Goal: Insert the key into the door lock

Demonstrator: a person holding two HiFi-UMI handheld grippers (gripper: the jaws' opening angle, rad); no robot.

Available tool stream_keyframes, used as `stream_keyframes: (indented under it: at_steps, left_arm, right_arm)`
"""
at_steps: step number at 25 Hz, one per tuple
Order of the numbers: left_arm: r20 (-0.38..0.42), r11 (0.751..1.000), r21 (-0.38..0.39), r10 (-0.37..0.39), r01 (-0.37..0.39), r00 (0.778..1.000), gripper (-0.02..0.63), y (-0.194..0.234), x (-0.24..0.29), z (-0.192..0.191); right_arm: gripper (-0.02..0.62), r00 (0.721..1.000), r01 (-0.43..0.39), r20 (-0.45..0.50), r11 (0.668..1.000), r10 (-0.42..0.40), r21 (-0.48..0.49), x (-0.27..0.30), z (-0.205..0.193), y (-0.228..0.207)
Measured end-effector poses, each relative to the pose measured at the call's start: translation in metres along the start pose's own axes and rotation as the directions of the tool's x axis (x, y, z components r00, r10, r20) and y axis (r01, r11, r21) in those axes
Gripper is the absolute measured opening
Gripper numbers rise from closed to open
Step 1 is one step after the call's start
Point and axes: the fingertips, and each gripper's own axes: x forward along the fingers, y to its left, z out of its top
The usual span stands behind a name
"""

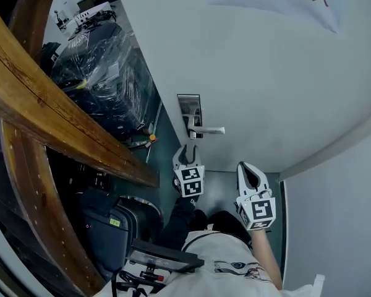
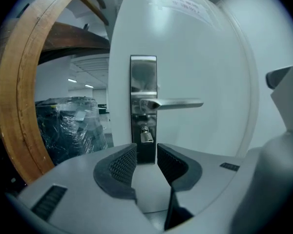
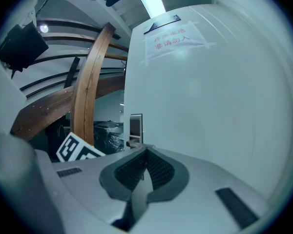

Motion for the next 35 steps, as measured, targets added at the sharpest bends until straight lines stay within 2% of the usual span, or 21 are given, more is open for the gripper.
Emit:
stream_keyframes:
  at_steps: [4,5,7,14,20,30,35]
  left_arm:
    - [0.065,1.000,-0.026,-0.007,0.009,0.998,0.109,-0.004,-0.060,0.033]
    - [0.082,1.000,-0.023,-0.005,0.007,0.997,0.048,-0.005,-0.071,0.046]
    - [0.109,1.000,-0.017,-0.003,0.005,0.994,0.006,-0.006,-0.090,0.071]
    - [0.185,0.999,-0.009,-0.035,0.037,0.982,0.006,-0.017,-0.119,0.132]
    - [0.215,0.998,0.003,-0.056,0.057,0.975,0.006,-0.020,-0.122,0.149]
    - [0.229,0.999,-0.012,-0.048,0.052,0.972,0.005,-0.014,-0.117,0.159]
    - [0.239,0.998,0.006,-0.056,0.056,0.969,0.005,-0.017,-0.115,0.163]
  right_arm:
    - [0.006,0.999,-0.019,0.031,1.000,0.019,-0.001,0.001,0.052,0.010]
    - [0.006,0.999,-0.022,0.040,1.000,0.022,0.002,0.001,0.064,0.013]
    - [0.006,0.998,-0.024,0.053,1.000,0.023,0.006,0.000,0.085,0.018]
    - [0.006,0.996,-0.003,0.086,1.000,0.002,0.013,0.001,0.122,0.025]
    - [0.006,0.994,0.006,0.110,1.000,-0.006,0.001,0.007,0.135,0.026]
    - [0.006,0.992,0.004,0.130,1.000,-0.002,-0.015,0.014,0.145,0.026]
    - [0.006,0.993,0.013,0.115,0.999,-0.009,-0.037,0.017,0.143,0.024]
